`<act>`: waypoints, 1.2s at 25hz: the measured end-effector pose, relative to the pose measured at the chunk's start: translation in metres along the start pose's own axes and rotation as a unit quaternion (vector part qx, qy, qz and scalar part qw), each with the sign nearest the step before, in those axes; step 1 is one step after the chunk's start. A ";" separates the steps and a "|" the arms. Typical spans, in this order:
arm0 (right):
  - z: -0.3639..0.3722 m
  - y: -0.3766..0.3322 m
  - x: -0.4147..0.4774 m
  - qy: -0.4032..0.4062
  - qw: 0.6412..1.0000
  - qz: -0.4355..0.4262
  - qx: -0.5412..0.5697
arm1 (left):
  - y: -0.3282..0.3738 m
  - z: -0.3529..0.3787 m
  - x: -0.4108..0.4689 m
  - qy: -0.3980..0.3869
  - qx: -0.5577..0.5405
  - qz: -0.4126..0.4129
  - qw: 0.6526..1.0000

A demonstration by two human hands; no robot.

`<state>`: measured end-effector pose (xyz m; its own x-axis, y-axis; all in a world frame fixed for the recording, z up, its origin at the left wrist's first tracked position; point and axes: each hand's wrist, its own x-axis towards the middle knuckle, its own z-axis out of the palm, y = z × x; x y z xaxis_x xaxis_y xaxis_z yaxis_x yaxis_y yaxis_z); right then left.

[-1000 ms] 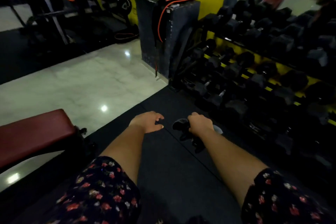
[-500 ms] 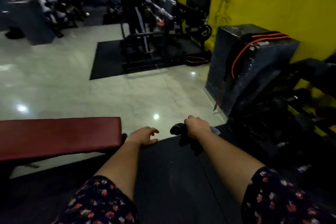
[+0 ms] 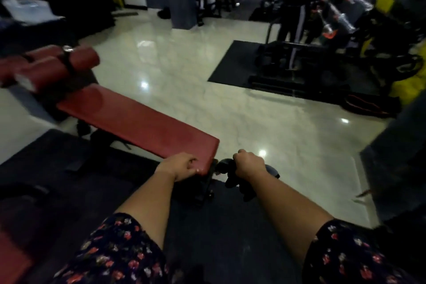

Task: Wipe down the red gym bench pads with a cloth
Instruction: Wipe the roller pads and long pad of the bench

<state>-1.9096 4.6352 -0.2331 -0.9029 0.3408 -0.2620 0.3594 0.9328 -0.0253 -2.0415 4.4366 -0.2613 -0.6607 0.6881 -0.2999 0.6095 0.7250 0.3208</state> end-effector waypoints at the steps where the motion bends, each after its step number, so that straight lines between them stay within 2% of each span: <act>1: -0.002 -0.014 0.018 -0.001 1.000 -0.019 -0.004 | -0.018 0.000 0.001 -0.001 -0.007 -0.015 1.000; 10: -0.017 -0.138 0.159 -0.034 0.991 -0.121 -0.048 | -0.157 -0.044 0.031 0.024 -0.045 -0.103 0.993; 17: -0.031 -0.239 0.216 -0.023 0.981 -0.179 -0.078 | -0.246 -0.088 0.025 0.053 -0.021 -0.164 0.985; 30: -0.062 -0.414 0.328 0.013 0.952 -0.294 -0.086 | -0.404 -0.129 -0.021 0.098 -0.048 -0.337 0.935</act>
<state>-2.3688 4.3677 -0.2485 -0.9424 -0.2457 -0.2270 -0.2520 0.9677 -0.0013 -2.3303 4.1251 -0.2689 -0.9539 0.0510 -0.2957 -0.0096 0.9798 0.1999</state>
